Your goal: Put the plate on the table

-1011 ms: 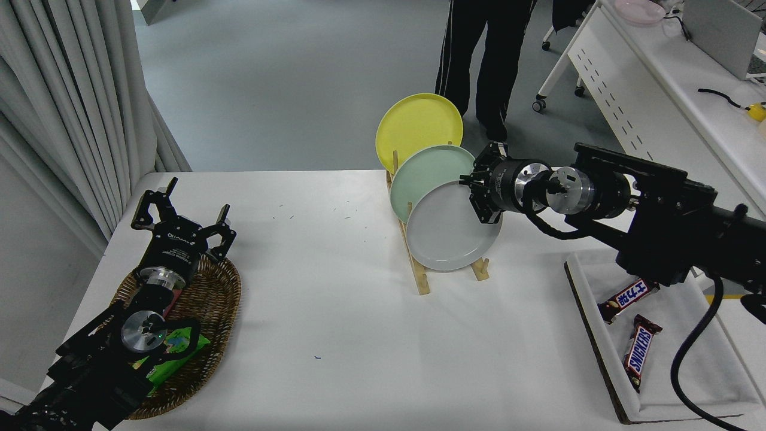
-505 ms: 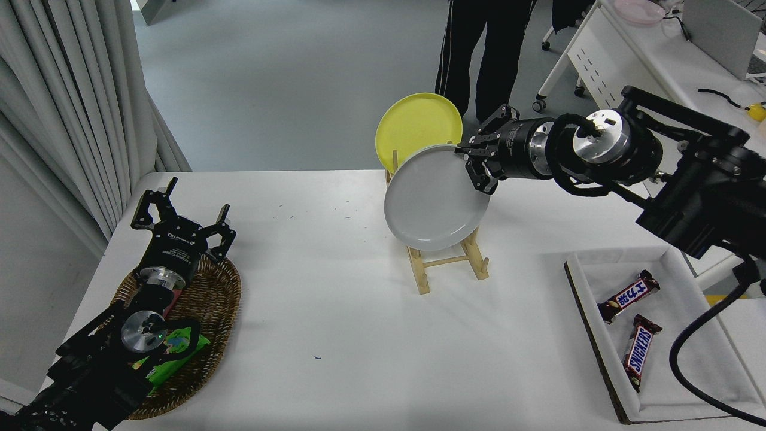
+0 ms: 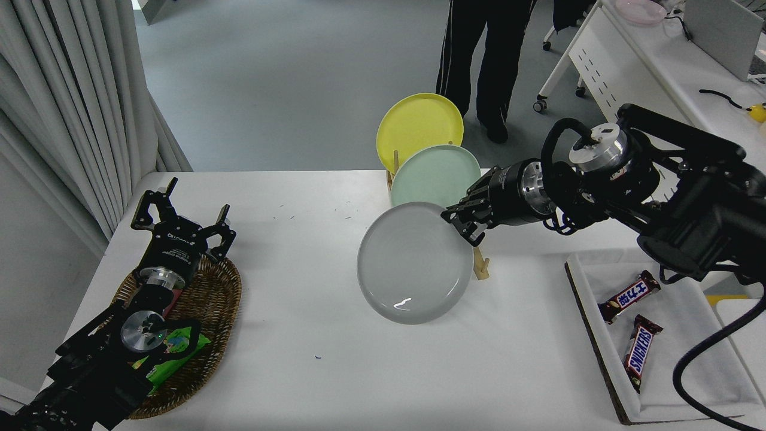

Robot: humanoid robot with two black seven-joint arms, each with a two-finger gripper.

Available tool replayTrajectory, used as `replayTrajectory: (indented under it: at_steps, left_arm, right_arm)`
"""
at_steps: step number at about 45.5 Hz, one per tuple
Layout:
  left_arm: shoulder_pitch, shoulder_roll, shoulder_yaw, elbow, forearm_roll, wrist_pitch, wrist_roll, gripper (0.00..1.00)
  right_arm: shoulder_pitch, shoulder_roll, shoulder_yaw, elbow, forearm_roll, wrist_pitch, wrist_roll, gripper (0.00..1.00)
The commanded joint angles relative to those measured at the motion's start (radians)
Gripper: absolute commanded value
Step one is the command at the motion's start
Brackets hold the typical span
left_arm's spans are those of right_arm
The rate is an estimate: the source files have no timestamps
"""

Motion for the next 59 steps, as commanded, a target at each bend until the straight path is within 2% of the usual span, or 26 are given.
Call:
replayTrajectory:
  at_steps: [1,8,18,42,59]
  left_arm:
    - [0.0,0.0,0.0,0.0,0.0,0.0,0.0,1.0]
    - [0.0,0.0,0.0,0.0,0.0,0.0,0.0,1.0]
    - [0.0,0.0,0.0,0.0,0.0,0.0,0.0,1.0]
    - [0.0,0.0,0.0,0.0,0.0,0.0,0.0,1.0]
    - [0.0,0.0,0.0,0.0,0.0,0.0,0.0,1.0]
  right_arm:
    - [-0.123,0.004,0.042,0.011,0.04,-0.024,-0.032,0.0]
    - [-0.225,0.031,0.128,-0.007,0.027,-0.024,-0.034,0.0]
    - [-0.289,0.065,0.135,-0.06,0.02,-0.024,-0.034,0.0]
    - [-0.389,0.132,0.197,-0.158,-0.087,-0.024,-0.032,0.0]
    - [-0.392,0.195,0.21,-0.244,-0.119,-0.024,-0.032,0.0]
